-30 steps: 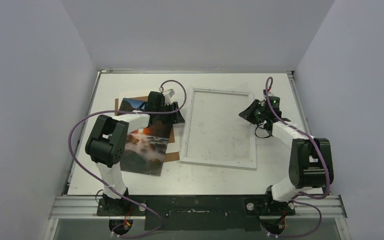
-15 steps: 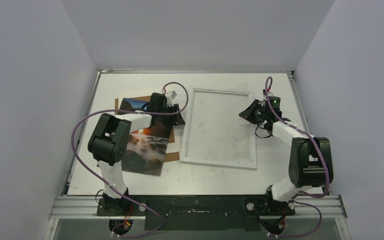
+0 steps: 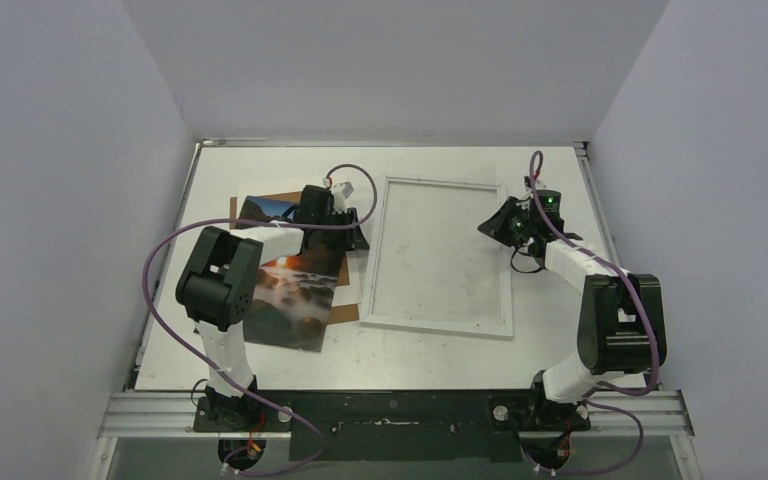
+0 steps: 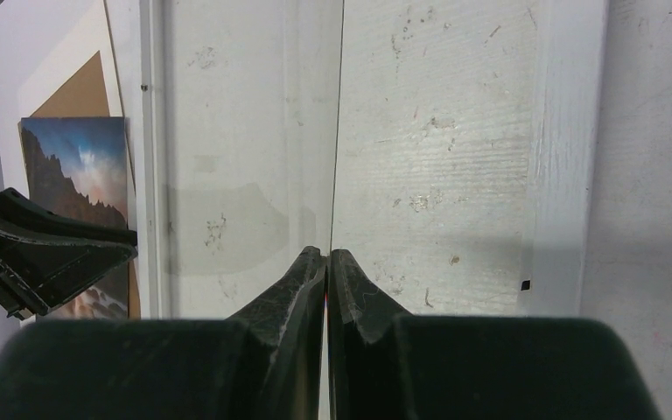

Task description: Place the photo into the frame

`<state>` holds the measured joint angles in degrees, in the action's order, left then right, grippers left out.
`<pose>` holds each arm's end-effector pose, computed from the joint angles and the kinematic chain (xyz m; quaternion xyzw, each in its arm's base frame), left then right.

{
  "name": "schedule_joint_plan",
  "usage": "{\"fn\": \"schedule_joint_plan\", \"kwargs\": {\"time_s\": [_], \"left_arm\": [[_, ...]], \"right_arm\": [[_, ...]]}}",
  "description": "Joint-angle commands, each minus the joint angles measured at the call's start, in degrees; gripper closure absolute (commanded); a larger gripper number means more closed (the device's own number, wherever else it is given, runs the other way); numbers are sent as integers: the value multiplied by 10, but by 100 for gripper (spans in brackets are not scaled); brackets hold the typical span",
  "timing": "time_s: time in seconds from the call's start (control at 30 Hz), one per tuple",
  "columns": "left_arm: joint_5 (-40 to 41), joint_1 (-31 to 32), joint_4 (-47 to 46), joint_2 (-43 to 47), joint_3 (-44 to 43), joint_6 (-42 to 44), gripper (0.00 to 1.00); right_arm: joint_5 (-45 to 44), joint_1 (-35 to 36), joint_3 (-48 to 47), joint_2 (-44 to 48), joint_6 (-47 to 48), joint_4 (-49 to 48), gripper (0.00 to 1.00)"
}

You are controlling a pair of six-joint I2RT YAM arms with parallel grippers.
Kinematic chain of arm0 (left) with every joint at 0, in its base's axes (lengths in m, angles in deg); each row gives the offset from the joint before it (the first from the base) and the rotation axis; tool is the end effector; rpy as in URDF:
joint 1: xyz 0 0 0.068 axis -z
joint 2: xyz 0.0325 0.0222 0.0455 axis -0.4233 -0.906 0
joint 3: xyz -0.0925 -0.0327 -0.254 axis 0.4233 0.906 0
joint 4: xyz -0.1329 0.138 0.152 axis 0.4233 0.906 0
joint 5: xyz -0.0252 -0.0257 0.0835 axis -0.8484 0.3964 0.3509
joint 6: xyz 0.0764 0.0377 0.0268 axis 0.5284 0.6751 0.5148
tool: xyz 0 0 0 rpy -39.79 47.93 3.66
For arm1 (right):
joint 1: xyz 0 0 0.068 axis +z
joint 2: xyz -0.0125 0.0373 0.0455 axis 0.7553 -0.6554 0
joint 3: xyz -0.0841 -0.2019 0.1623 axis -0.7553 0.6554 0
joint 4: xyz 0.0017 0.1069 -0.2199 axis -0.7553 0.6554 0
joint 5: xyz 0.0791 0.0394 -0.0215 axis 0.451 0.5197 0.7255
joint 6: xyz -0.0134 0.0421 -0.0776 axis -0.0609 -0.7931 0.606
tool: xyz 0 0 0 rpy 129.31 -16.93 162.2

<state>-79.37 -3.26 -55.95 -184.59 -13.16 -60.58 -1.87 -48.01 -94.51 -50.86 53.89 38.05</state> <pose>0.3711 -0.1815 0.1314 0.0502 0.9107 -0.3128 0.2651 0.3399 0.0415 0.1852 0.1472 0.8679 0.3226 0.3478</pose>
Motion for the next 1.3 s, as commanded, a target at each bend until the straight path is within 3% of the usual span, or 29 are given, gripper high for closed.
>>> {"fn": "schedule_joint_plan", "kwargs": {"time_s": [0.0, 0.8, 1.27], "left_arm": [[0, 5, -1, -5, -24, 11, 68], [-6, 9, 5, -6, -24, 11, 76], [-8, 9, 3, -4, -23, 14, 76]], "right_arm": [[14, -5, -31, -3, 16, -12, 95], [-19, -5, 8, 36, 1, -14, 95], [-5, 14, -4, 11, -10, -38, 95]]}}
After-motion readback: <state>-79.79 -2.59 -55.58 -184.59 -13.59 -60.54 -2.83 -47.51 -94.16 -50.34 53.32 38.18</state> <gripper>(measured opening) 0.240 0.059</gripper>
